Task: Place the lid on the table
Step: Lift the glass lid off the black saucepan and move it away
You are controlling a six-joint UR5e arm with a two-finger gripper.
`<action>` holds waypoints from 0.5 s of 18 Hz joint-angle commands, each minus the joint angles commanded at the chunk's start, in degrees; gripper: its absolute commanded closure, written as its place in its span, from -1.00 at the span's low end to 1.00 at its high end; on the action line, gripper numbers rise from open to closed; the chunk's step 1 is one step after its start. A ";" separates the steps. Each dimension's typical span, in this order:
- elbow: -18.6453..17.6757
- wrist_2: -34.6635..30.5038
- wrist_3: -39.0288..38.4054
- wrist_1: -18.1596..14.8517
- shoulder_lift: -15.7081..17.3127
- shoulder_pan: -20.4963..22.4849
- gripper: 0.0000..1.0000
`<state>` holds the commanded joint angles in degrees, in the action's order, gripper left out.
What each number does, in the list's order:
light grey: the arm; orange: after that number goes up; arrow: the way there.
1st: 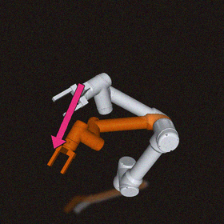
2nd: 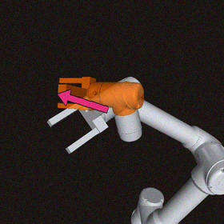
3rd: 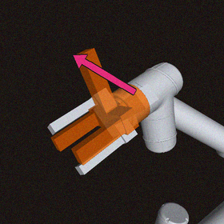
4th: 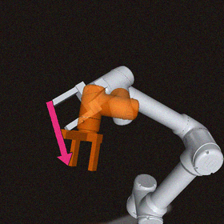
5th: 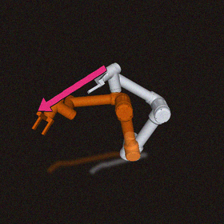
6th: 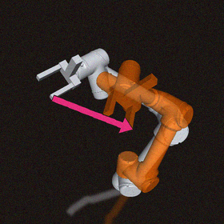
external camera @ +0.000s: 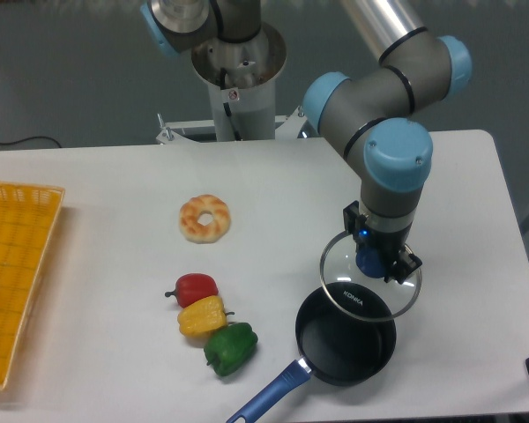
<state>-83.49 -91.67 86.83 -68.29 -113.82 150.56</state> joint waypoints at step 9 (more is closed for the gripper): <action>-6.41 0.00 5.79 4.22 2.81 4.12 -0.01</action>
<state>-89.91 -91.67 92.63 -64.07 -111.01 154.68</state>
